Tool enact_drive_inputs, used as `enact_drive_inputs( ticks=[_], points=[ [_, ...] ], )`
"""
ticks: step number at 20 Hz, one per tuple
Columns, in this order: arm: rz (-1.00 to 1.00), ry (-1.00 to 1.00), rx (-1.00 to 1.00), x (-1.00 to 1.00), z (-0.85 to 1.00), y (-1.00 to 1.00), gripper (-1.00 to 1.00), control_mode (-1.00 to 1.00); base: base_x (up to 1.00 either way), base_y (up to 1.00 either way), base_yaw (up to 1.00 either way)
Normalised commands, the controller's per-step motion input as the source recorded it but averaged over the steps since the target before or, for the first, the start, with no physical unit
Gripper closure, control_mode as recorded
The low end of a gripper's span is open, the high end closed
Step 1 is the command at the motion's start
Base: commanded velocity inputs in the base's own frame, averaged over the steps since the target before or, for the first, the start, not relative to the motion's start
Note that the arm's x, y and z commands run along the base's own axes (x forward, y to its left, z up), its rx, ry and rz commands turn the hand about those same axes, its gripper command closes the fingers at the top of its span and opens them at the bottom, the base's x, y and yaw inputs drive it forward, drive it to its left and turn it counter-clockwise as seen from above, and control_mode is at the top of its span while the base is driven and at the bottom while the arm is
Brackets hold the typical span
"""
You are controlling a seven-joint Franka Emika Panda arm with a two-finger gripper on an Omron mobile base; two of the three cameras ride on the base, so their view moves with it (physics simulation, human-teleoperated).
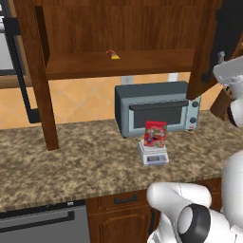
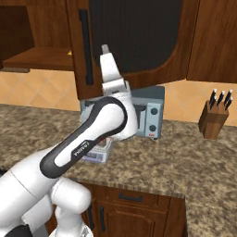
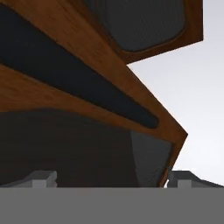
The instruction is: Pick the cereal and place it on the digital scale for weighing, and close the cabinet.
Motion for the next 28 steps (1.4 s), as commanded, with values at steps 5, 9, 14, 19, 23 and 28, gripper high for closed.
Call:
enact_drive_inputs(
  ticks=[5,9,14,19,23,28],
  points=[
    [-0.32,0.27,-0.13,1.00,-0.60,0.81,-1.00,-1.00,0.00,0.00,0.00],
    [-0.11,0.21,-0.03,1.00,-0.08,0.37,-1.00,-1.00,0.00,0.00,0.00],
    [0.00,0.21,0.00,1.00,-0.01,0.09,-1.00,-1.00,0.00,0.00,0.00],
    [0.00,0.12,0.00,1.00,-0.22,0.01,-1.00,-1.00,0.00,0.00,0.00],
    [0.00,0.00,0.00,0.79,-0.35,0.00,-1.00,-1.00,0.00,0.00,0.00],
    [0.00,-0.03,0.00,0.68,-0.48,0.00,-1.00,-1.00,0.00,0.00,0.00]
  ],
)
